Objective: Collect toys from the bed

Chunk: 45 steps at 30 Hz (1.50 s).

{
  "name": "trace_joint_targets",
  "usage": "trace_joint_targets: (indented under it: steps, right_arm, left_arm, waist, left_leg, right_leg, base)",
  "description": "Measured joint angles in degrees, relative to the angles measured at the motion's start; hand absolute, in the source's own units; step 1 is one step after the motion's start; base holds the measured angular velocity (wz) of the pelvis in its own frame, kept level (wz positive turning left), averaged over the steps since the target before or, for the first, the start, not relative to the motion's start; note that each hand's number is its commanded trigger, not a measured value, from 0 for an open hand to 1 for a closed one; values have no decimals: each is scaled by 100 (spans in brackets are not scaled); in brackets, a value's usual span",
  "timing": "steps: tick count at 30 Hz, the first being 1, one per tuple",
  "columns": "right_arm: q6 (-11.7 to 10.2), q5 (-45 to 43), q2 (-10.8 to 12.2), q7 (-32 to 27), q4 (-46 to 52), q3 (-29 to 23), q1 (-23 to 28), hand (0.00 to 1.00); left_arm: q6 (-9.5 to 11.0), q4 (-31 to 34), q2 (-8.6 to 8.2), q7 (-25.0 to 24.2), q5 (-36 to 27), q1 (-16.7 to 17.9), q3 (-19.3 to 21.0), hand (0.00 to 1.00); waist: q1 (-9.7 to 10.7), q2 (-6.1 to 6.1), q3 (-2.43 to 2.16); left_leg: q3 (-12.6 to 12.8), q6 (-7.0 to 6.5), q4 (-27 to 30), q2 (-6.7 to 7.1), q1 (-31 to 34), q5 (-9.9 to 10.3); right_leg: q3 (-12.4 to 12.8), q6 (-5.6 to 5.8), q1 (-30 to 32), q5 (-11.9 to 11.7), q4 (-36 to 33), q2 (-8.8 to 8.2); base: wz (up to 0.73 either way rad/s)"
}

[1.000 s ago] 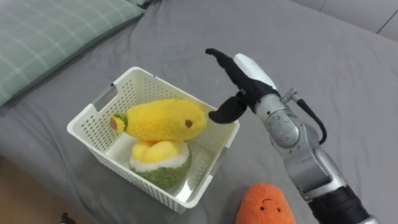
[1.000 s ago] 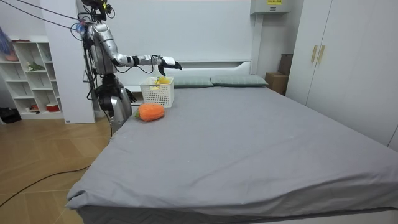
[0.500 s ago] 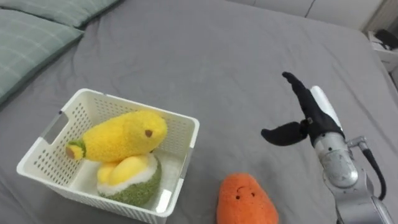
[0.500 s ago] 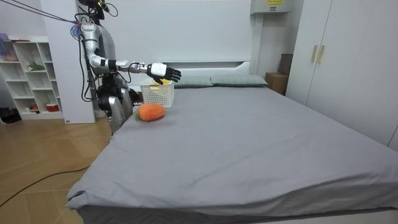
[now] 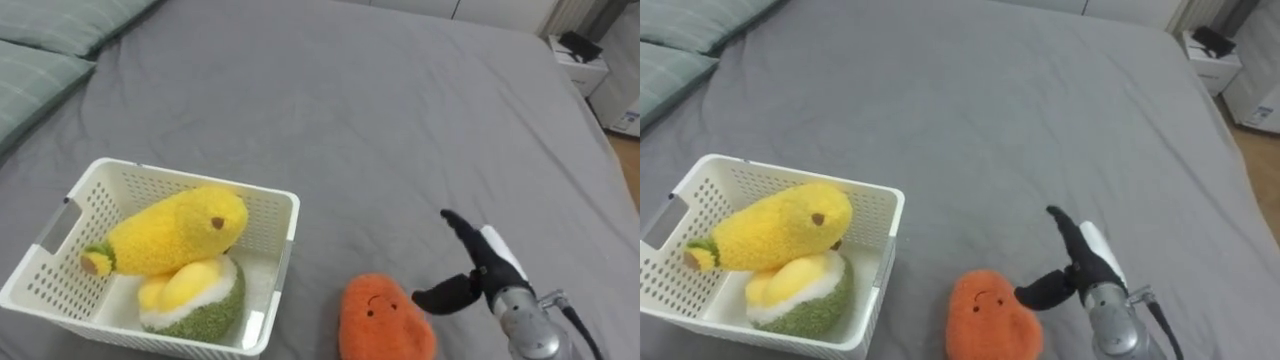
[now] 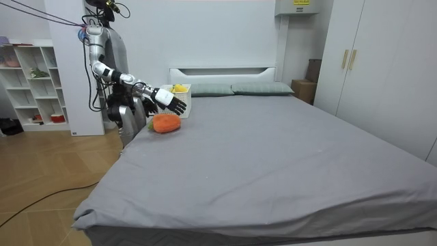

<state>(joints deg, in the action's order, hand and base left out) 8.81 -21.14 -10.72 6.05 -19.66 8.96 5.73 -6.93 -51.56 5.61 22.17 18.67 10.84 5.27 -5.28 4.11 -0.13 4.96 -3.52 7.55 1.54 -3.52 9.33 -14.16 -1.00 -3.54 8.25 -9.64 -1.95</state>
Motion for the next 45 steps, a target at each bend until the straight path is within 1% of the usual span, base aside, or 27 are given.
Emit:
trace_joint_targets:
  steps: [2,3,5,7,8,9,10,13,19,21,25,28,30,35,37,40,41,45]
  right_arm:
    - [0,-17,83,127,-215,212,28,0]
    - [5,-75,106,178,-246,347,86,0]
    - [-3,-144,115,261,-274,524,103,0]
    - [-39,-218,141,285,-356,624,103,0]
    - [-58,-223,133,286,-393,681,99,33]
    - [-58,-251,133,286,-425,726,99,68]
    - [-56,-276,133,288,-428,735,99,100]
    - [-56,-419,135,289,-427,781,93,100]
    - [-70,-666,138,262,-549,783,-3,100]
    - [-121,-698,141,209,-685,780,-36,100]
    - [-122,-842,148,212,-742,787,-15,100]
    - [-122,-845,153,277,-821,899,-10,100]
    - [-127,-843,169,288,-837,996,-7,100]
    - [-120,-842,195,292,-741,983,-17,100]
    - [-107,-875,178,371,-594,976,-14,100]
    - [-42,-1020,168,566,-209,854,-7,100]
    - [-9,-1029,147,609,36,759,-8,100]
    - [-5,-1069,78,575,868,293,-69,100]
  left_arm:
    - [1,0,-24,0,-23,4,-11,0]
    - [1,-1,-19,0,-31,15,-81,0]
    - [2,-1,-15,0,-41,18,-166,0]
    - [9,2,-12,0,-39,15,-228,0]
    - [12,13,-6,0,-44,12,-301,0]
    - [18,22,-3,-15,-50,4,-361,0]
    - [18,23,-3,-25,-51,0,-378,0]
    - [16,31,-5,-43,-53,-1,-450,0]
    - [2,98,-16,-42,-52,3,-451,0]
    - [3,99,-17,-32,-52,2,-452,0]
    - [8,99,-17,-27,-51,2,-447,0]
    - [16,98,-17,-24,-53,3,-444,0]
    - [28,98,-15,-7,-53,3,-435,0]
    - [61,99,-13,-6,-52,3,-434,0]
    - [74,99,-13,-14,-47,12,-418,0]
    - [85,97,-35,-32,-25,9,-264,0]
    - [101,97,-35,-31,-12,5,-190,0]
    - [113,85,-15,-32,-19,3,-21,0]
  waist:
    - [-3,-13,-13]
    - [-10,-32,-14]
    - [-18,-78,6]
    - [-33,-120,13]
    - [-52,-123,11]
    - [-79,-136,18]
    - [-94,-132,16]
    - [-129,-127,13]
    - [-133,-128,15]
    - [-133,-129,14]
    - [-145,-127,12]
    - [-151,-128,13]
    - [-144,-106,20]
    - [-148,-81,21]
    - [-151,-65,26]
    - [-150,-24,12]
    - [-153,-23,22]
    - [-157,23,48]
  left_leg:
    - [2,0,-1,2,16,0]
    - [-2,-1,0,3,26,-1]
    - [-9,-2,0,7,42,-1]
    - [-20,-1,2,6,51,0]
    - [-26,-1,4,5,54,0]
    - [-36,-1,8,5,69,0]
    - [-38,-1,9,4,77,0]
    - [-45,-5,13,5,96,4]
    - [-91,-8,12,11,106,7]
    - [-122,-6,12,12,111,8]
    - [-139,-4,13,18,132,8]
    - [-148,-3,16,17,122,8]
    - [-154,-4,15,18,93,9]
    - [-179,-4,16,24,96,13]
    - [-179,-3,18,24,98,12]
    - [-177,-3,19,26,88,11]
    - [-167,-4,24,26,79,10]
    - [-129,-5,15,22,69,11]
  right_leg:
    - [1,2,19,-1,-1,1]
    - [-5,4,21,-3,0,1]
    - [-8,5,30,-4,5,2]
    - [-28,5,31,-4,8,3]
    - [-39,6,32,-4,8,3]
    - [-50,6,37,-3,9,3]
    - [-53,6,43,-3,10,3]
    - [-81,6,49,-3,12,-1]
    - [-143,7,45,-3,21,-3]
    - [-167,7,38,-2,26,-2]
    - [-167,8,23,-3,88,0]
    - [-171,8,10,-3,97,2]
    - [-171,8,-19,-3,101,2]
    - [-173,10,-36,-2,102,-1]
    - [-171,11,-33,-1,102,-1]
    - [-156,11,-35,-1,100,-1]
    - [-149,11,-37,-1,98,-4]
    - [-98,11,-27,-2,95,-2]
  base:
    - [0]
    - [0]
    - [0]
    - [2]
    - [4]
    - [3]
    - [4]
    - [3]
    - [2]
    - [6]
    - [3]
    - [0]
    - [0]
    - [1]
    - [0]
    - [0]
    - [-5]
    - [-4]
